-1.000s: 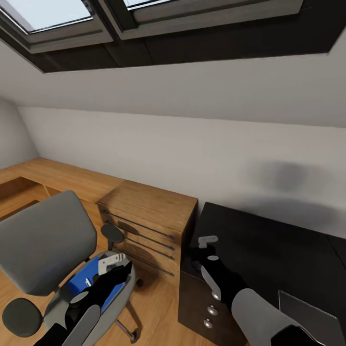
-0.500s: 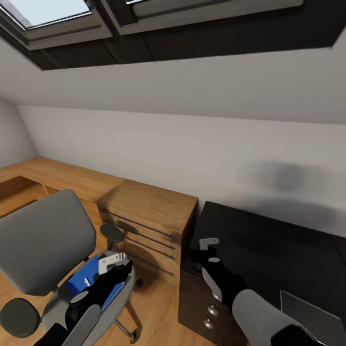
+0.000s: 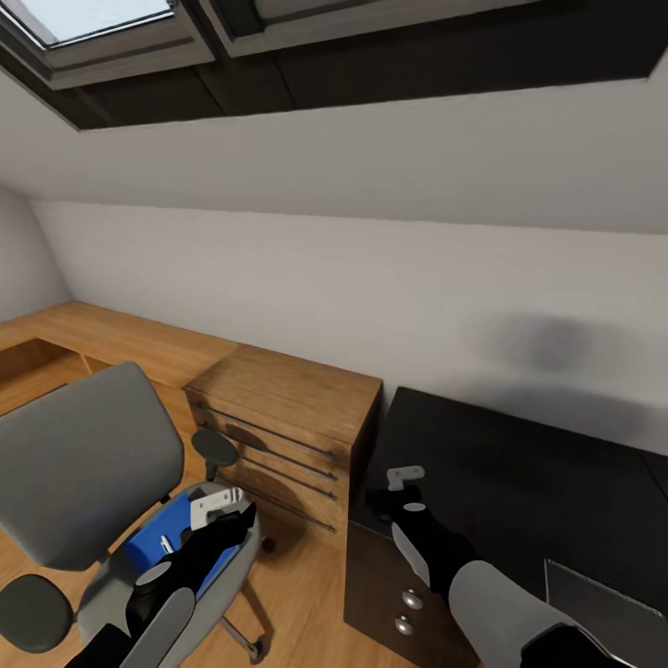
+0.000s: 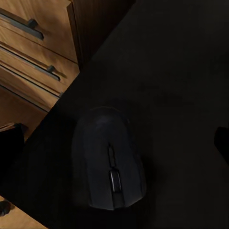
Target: In the bedroom, organize the workspace by keeping the computer under the desk, ensuring the monitor is on the desk, placing the keyboard on the desk next to the monitor, placing the mouse on the desk next to the keyboard, moving the folder from the swivel chair onto the desk next to the mouse, stacking the notebook on top of the folder with the pen on top of the notebook, and positioning the swivel chair next to the desk.
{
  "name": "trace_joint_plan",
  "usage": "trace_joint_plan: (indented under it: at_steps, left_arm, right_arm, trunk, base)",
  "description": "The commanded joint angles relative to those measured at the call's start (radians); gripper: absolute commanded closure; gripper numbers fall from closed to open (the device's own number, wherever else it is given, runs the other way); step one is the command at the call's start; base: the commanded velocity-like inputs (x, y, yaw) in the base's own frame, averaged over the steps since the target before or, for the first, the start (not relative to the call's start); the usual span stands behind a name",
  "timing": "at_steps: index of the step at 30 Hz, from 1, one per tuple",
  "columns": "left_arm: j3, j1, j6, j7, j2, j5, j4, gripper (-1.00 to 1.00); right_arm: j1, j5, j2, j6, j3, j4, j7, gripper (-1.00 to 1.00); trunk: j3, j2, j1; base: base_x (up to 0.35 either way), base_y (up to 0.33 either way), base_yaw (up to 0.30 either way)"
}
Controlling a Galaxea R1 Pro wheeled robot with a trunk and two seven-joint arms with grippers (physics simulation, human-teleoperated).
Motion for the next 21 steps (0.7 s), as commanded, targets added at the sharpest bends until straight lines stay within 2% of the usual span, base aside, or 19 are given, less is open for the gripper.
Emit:
trace_joint_plan:
  at_steps: [1,21]
  left_arm:
    - [-0.002,-0.001,0.001,0.009,0.001,0.007,-0.002,-1.0]
    - [-0.002,-0.002,0.001,0.009,0.001,0.007,-0.002,-1.0]
  right_arm:
    - [-0.001,-0.009,-0.001,0.005,0.009,-0.002,-0.008,-1.0]
    - [-0.001,-0.009,0.001,0.006,0.009,-0.002,-0.008,-1.0]
  trunk:
    - [-0.005,-0.008,0.004]
    - [-0.067,-0.148,0.081]
  base:
    - [0.0,0.0,0.0]
    - [0.0,0.0,0.0]
